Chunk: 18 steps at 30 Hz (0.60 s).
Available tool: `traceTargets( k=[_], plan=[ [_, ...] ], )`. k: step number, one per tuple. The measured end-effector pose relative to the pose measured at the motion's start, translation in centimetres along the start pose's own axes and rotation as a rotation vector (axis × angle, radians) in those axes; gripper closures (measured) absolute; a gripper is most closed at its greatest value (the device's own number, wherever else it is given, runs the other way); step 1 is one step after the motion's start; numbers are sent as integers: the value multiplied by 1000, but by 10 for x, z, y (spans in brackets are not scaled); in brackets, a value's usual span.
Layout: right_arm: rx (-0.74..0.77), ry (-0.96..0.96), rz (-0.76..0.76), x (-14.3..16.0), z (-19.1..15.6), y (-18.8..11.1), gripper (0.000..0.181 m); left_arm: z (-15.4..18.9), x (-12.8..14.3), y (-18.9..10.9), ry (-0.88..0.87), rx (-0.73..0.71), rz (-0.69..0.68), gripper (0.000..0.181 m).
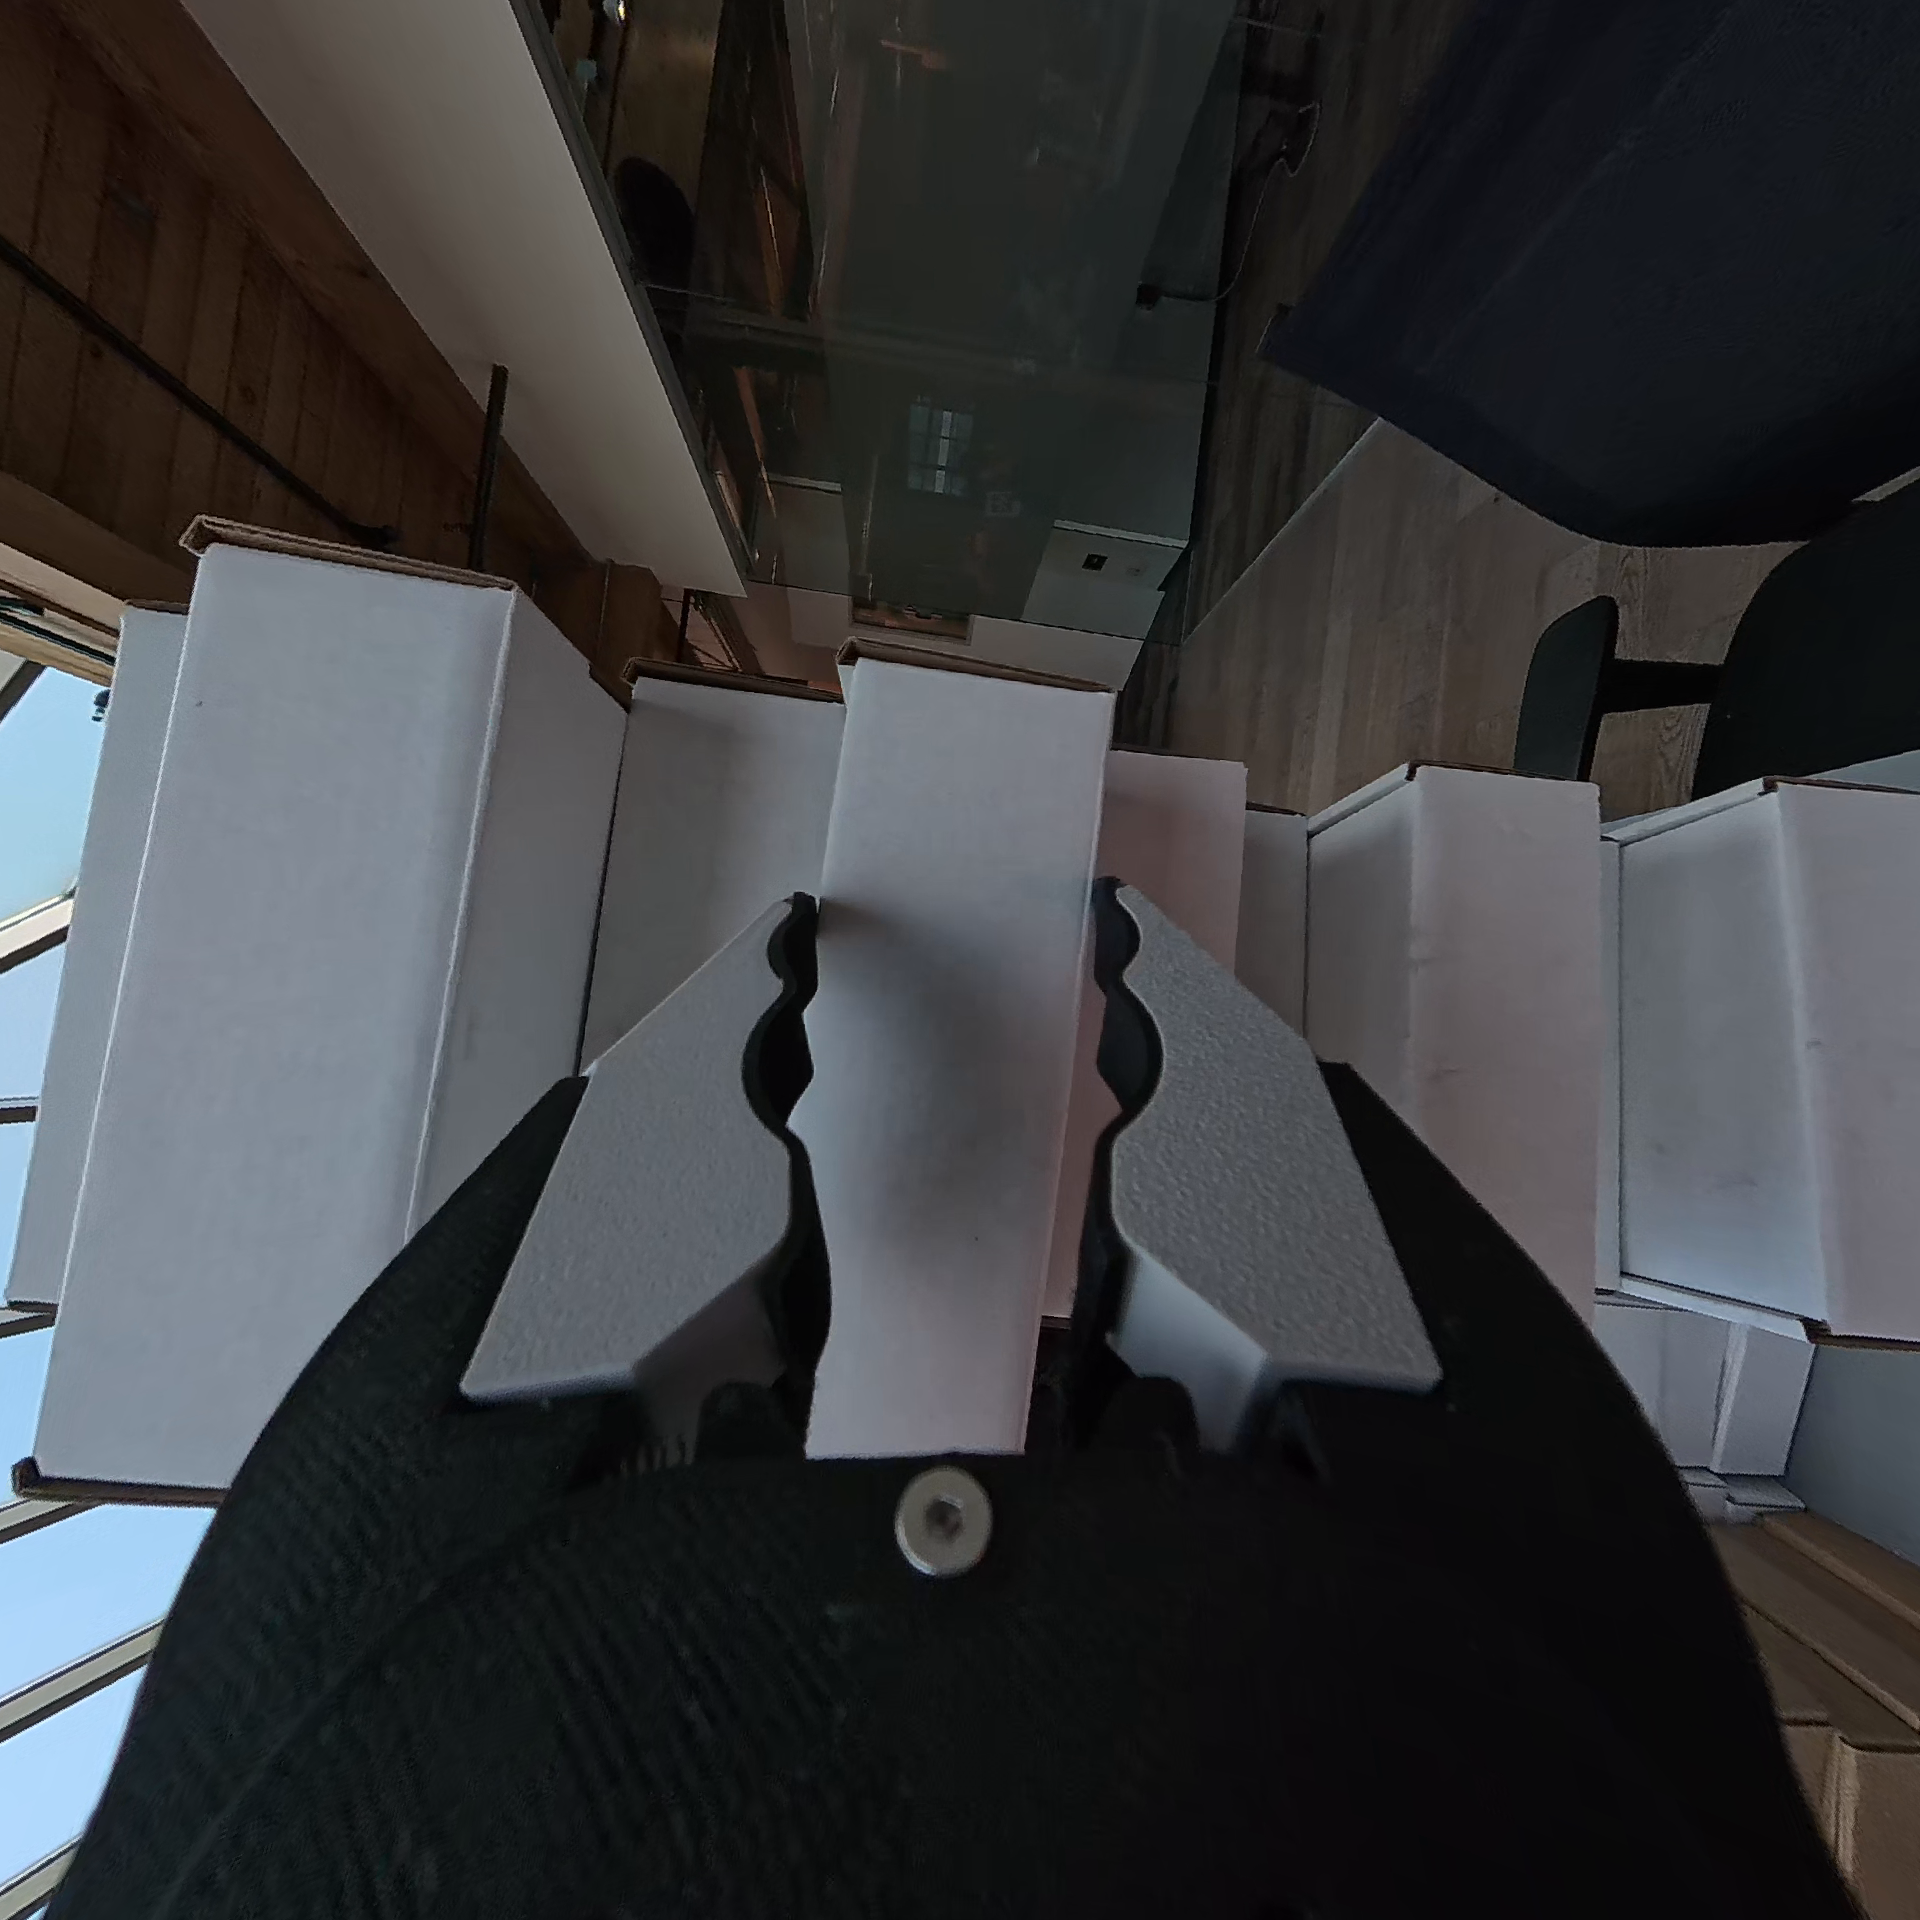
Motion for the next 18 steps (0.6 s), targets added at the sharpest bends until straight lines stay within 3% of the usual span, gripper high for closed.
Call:
traceTargets(
  k=[18],
  plan=[
    [39,-80,85,-14,0,-23,121,2,-10,-31,34,28,138,97]
  ],
)
Point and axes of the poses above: each gripper's, where its closed fingertips meet, y out along the fingers, x out of its underside, z = x × y across the jaws, the point moved 6 cm from there along -y, back along the fingers, and after that the axes turned 7 degrees about -z, right-handed, at the moved point
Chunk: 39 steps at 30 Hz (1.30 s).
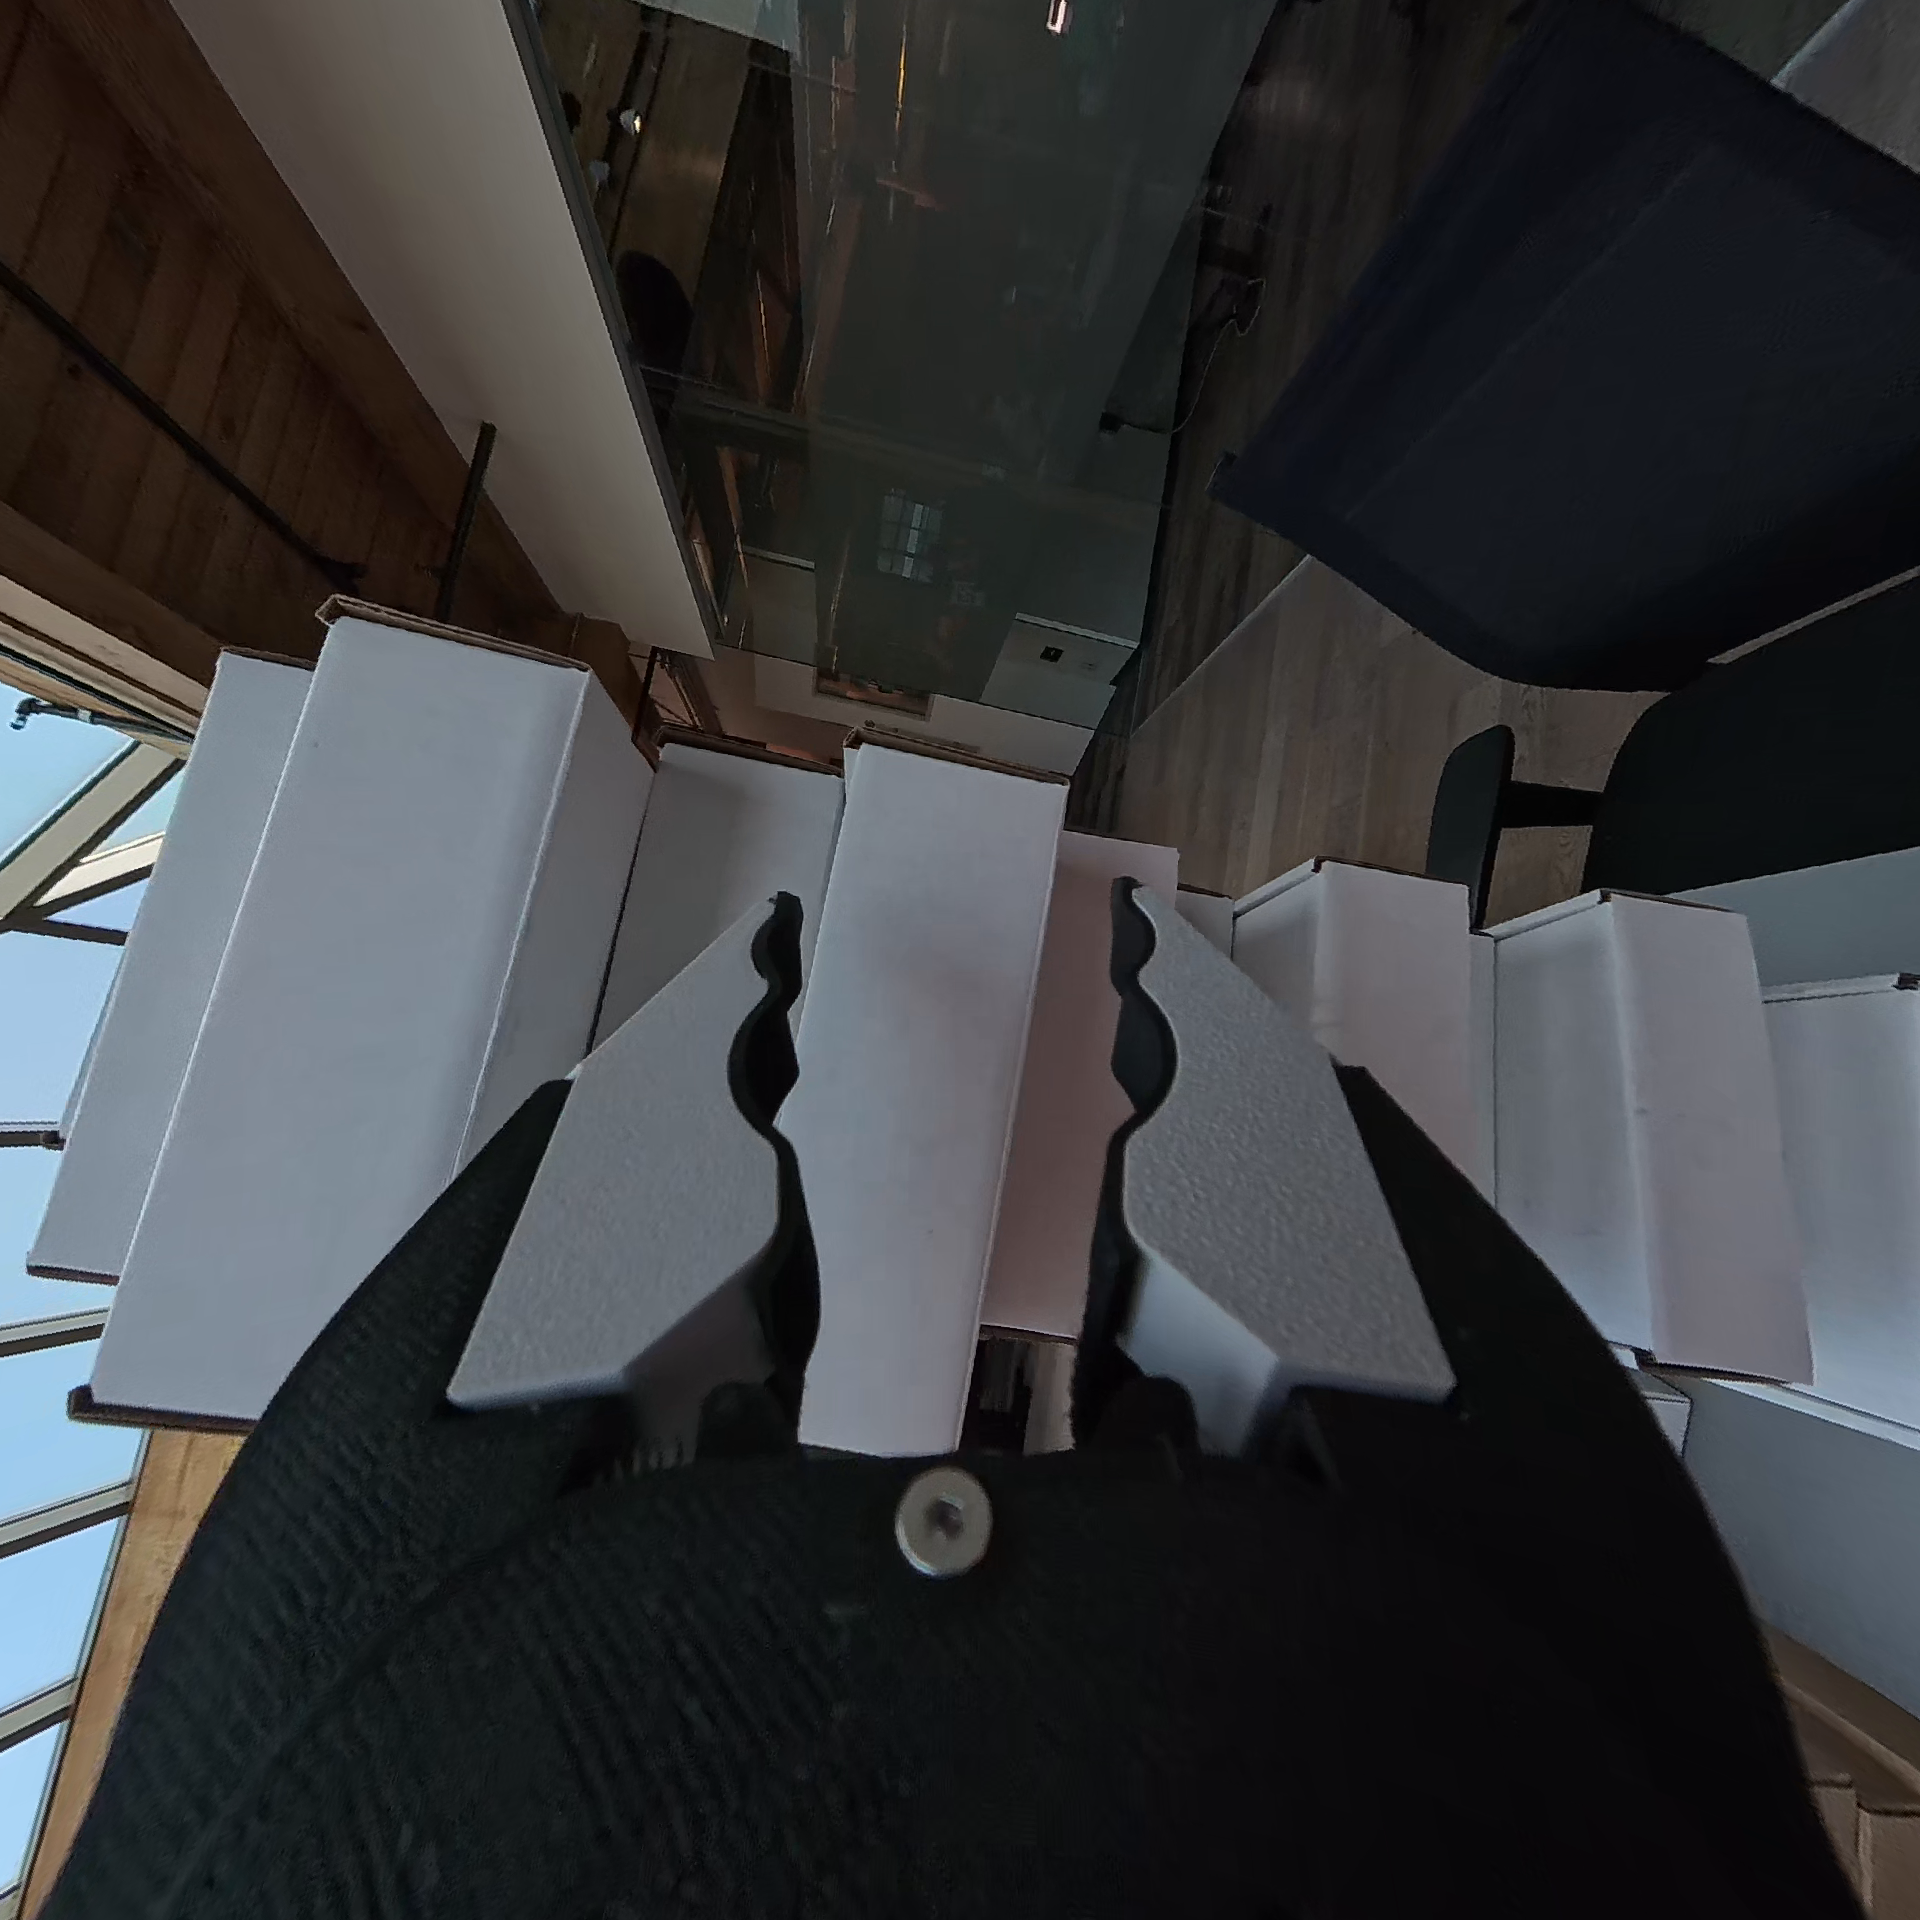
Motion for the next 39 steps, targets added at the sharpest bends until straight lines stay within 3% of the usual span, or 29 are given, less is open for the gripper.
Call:
traceTargets(
  k=[9,16,20,25,28,31,36,39],
  plan=[
    [-5,-10,12,-1,-2,-6,121,2,3,-6,8,2,15,99],
    [21,-40,58,1,-1,-22,121,2,7,-29,14,-5,67,99],
    [132,-124,141,7,14,-51,121,-4,16,-53,29,-33,87,99],
    [397,-406,300,44,44,-121,121,-12,42,-92,177,-48,88,103],
    [530,-694,433,87,45,-166,121,-22,87,-125,396,-146,98,108],
    [600,-938,520,143,38,-203,120,-35,158,-162,610,-311,134,111],
    [611,-1143,499,232,38,-250,115,-47,311,-208,730,-332,244,111],
    [575,-1250,490,288,38,-276,114,-62,411,-216,767,-448,299,111]
  ],
)
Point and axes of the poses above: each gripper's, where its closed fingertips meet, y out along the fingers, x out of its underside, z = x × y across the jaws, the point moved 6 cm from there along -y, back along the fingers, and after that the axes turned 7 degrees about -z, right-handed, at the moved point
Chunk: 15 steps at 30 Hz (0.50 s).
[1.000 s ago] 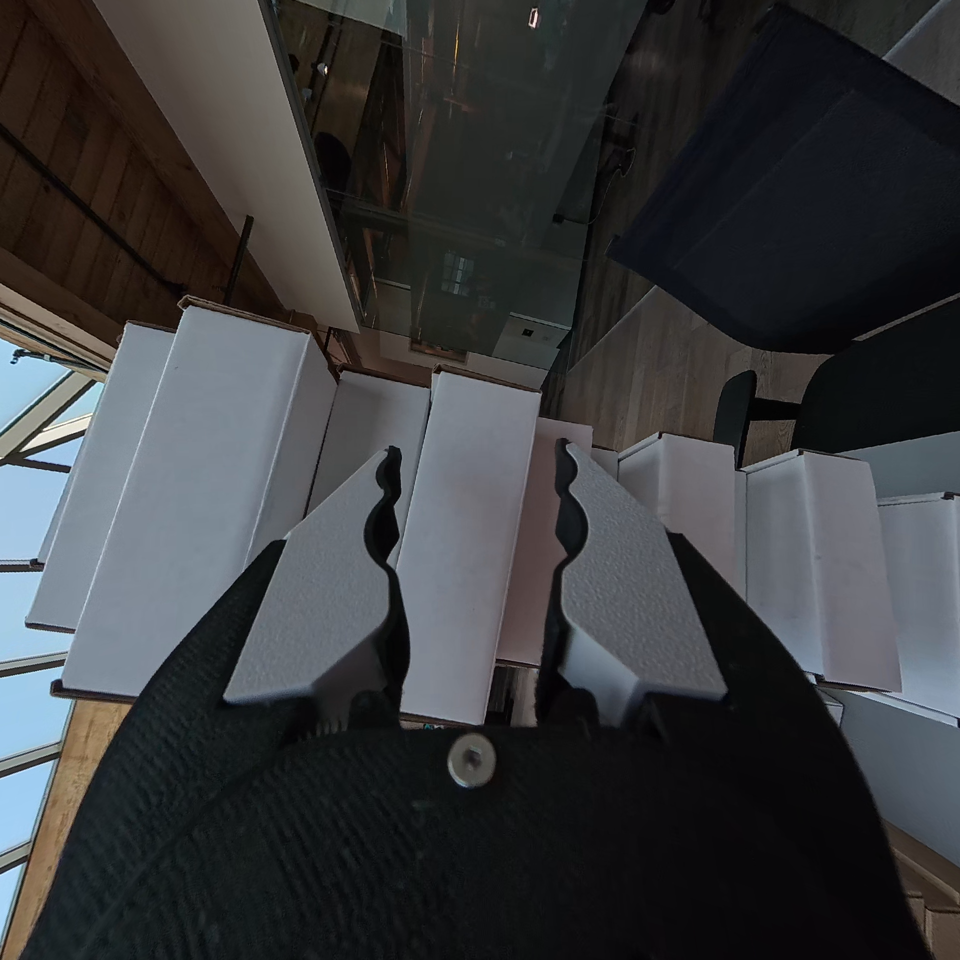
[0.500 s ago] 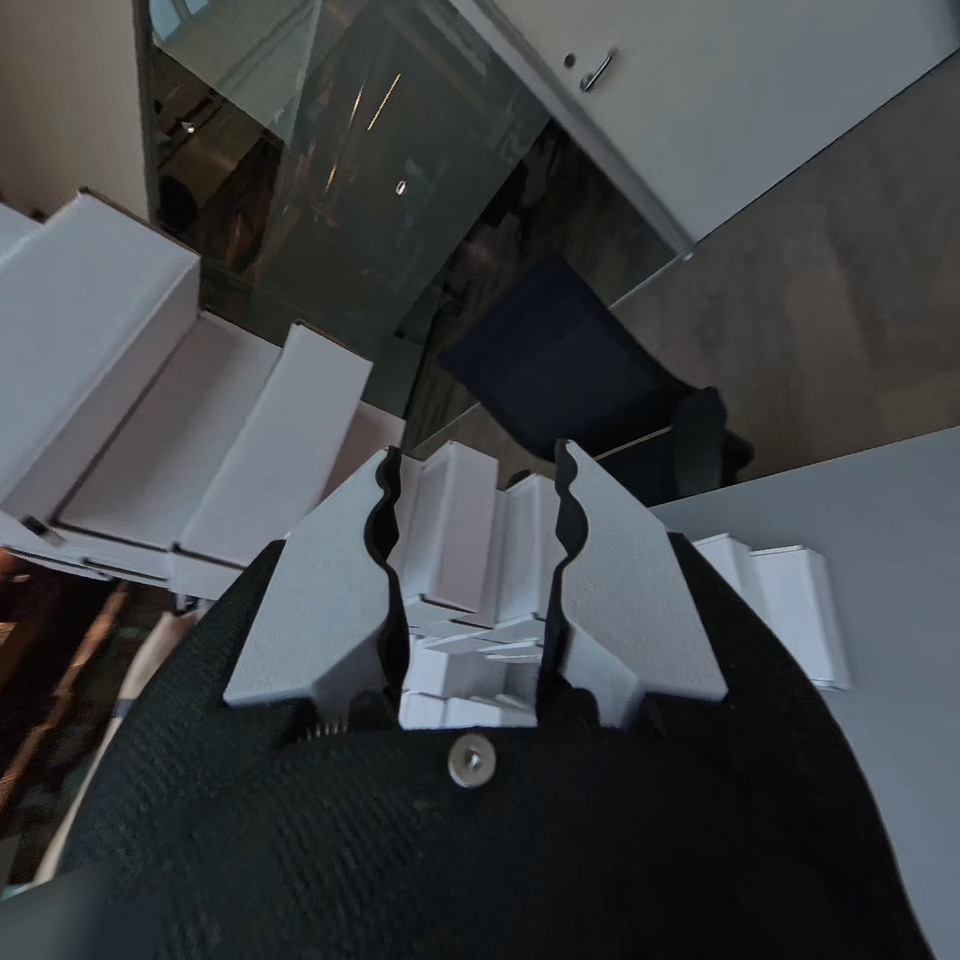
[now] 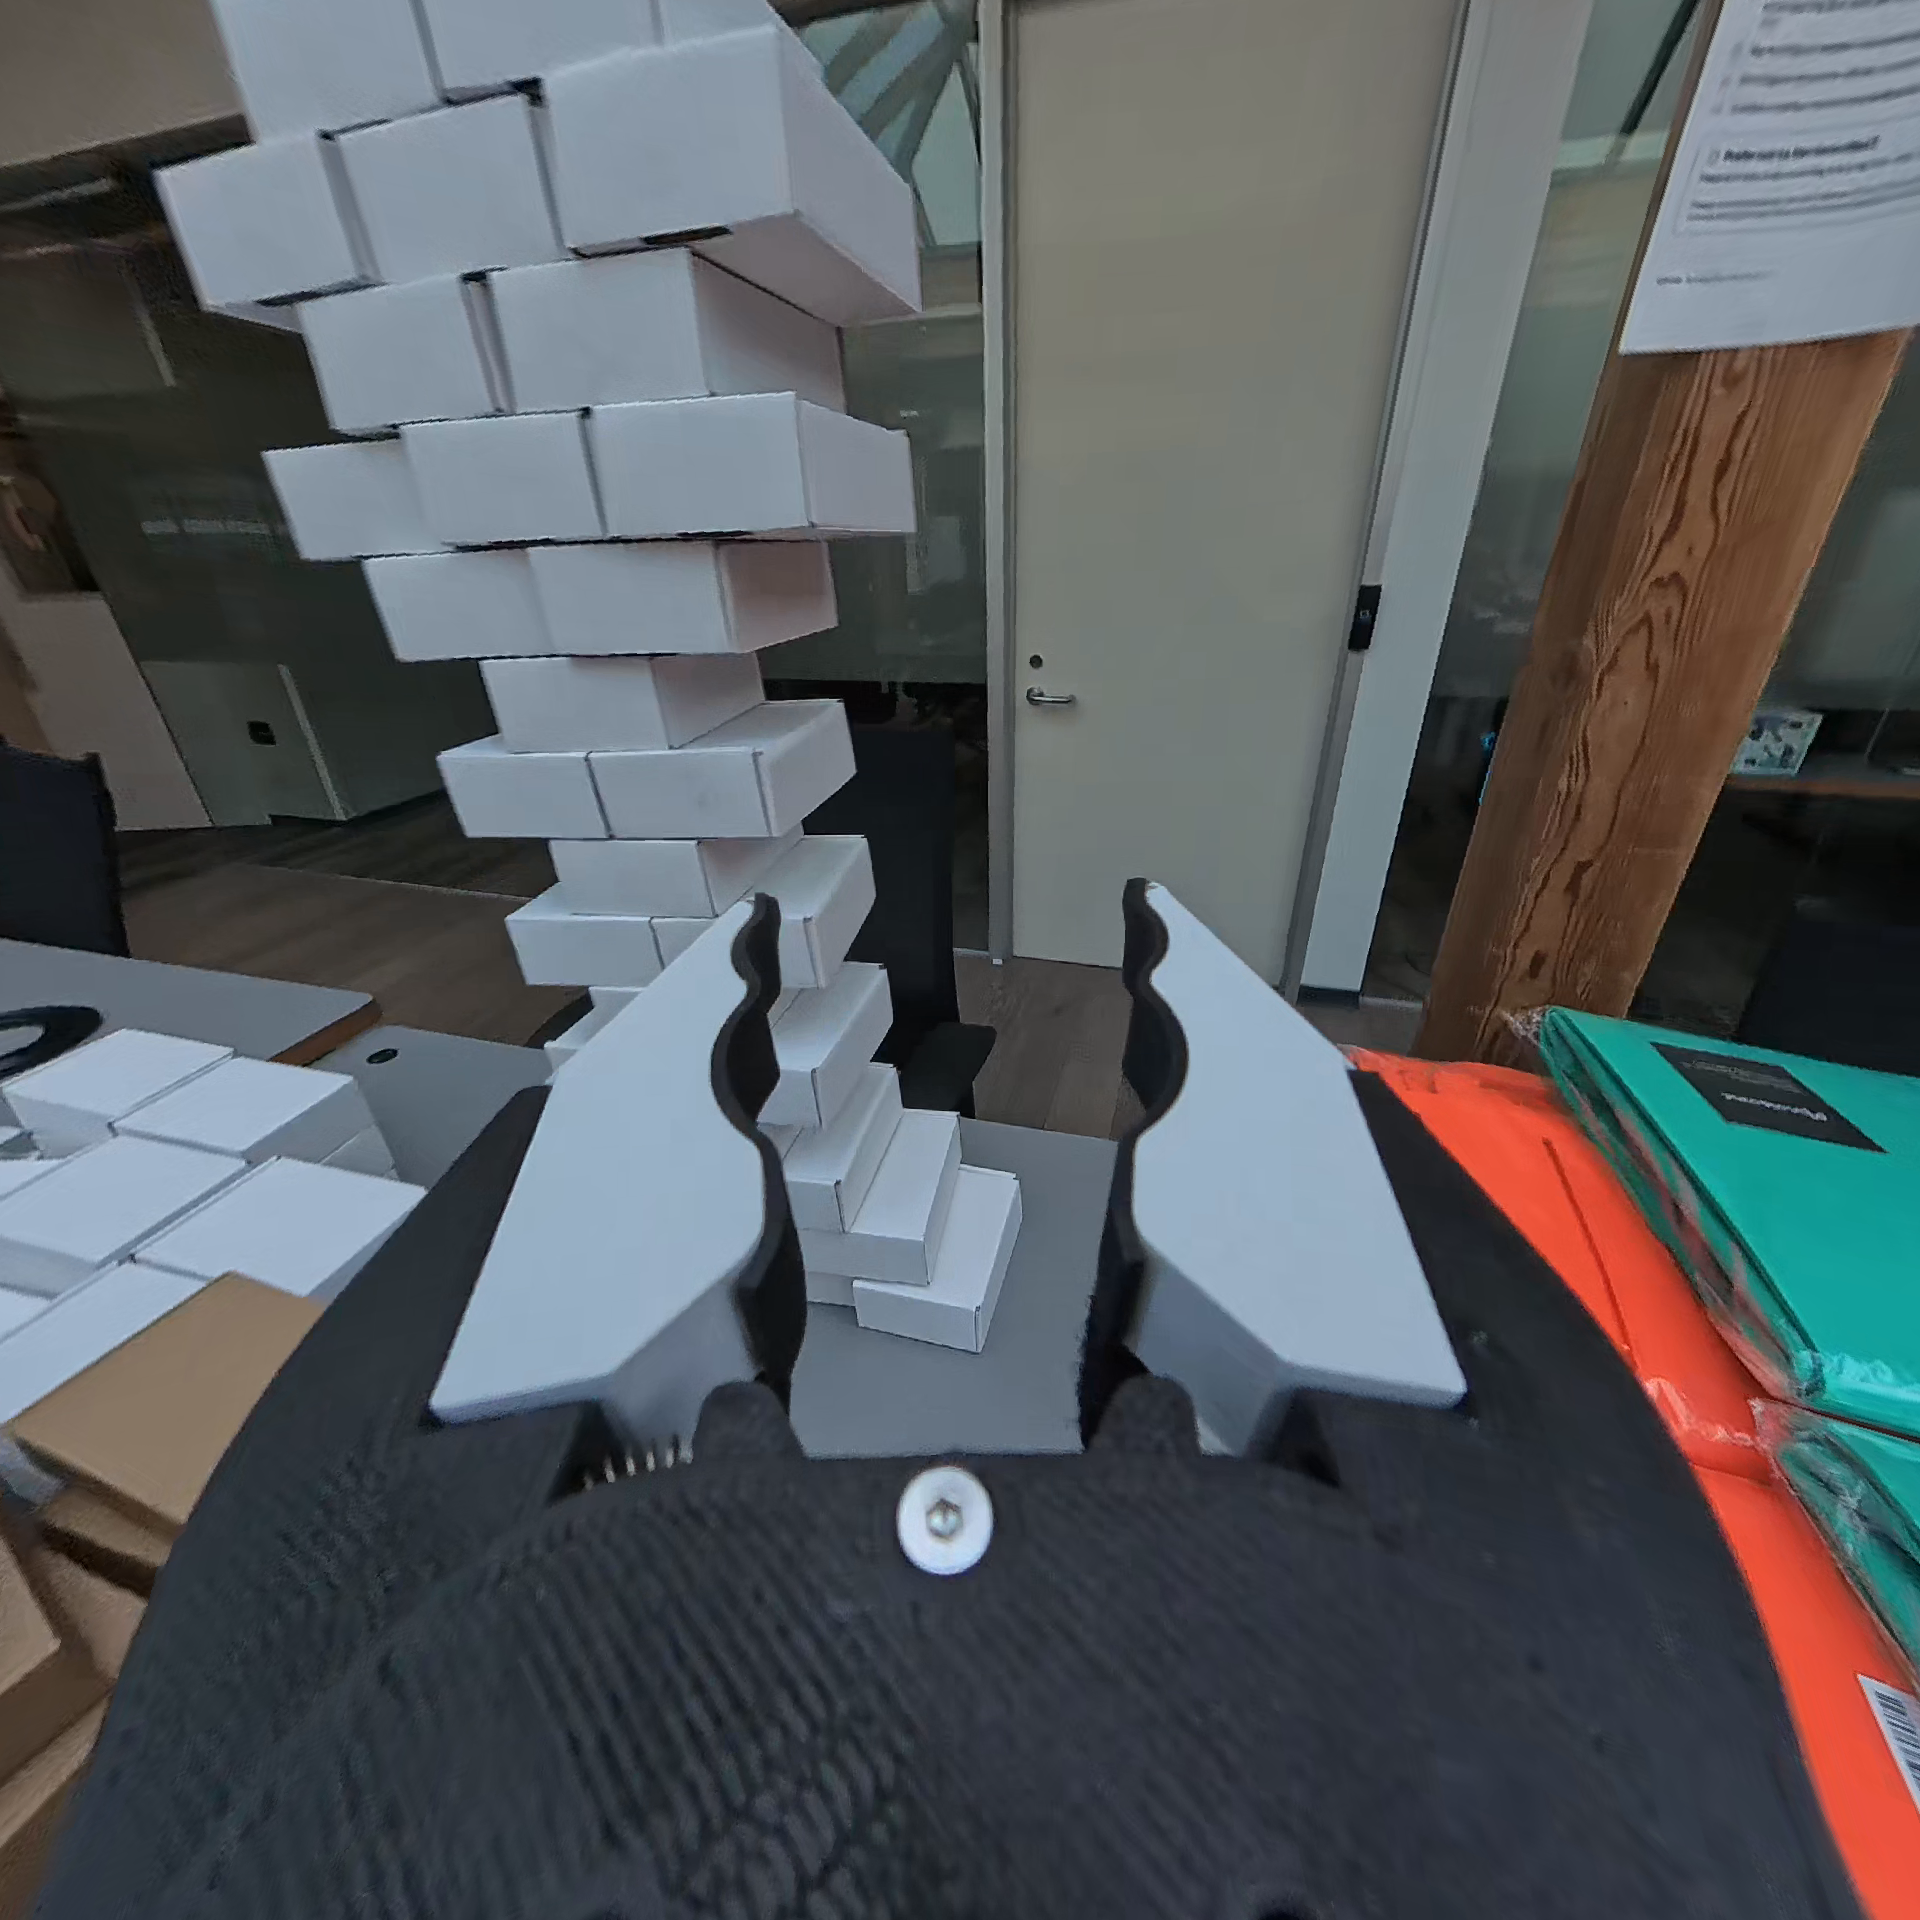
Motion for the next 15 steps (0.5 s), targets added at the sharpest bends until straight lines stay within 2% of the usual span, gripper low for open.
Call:
traceTargets(
  k=[4,7,9,12,15],
  plan=[
    [-50,-90,4,32,-39,-75,108,69,93,-35,97,-136,60,111],
    [-78,-167,-61,62,-68,-126,96,116,143,-41,219,-223,69,110],
    [-74,-221,-88,75,-84,-159,84,145,165,-42,280,-267,79,110],
    [-49,-262,-93,78,-105,-207,72,186,190,-43,349,-259,130,111],
    [-38,-226,-121,76,-123,-243,60,209,210,-40,435,-314,168,111]
  ],
)
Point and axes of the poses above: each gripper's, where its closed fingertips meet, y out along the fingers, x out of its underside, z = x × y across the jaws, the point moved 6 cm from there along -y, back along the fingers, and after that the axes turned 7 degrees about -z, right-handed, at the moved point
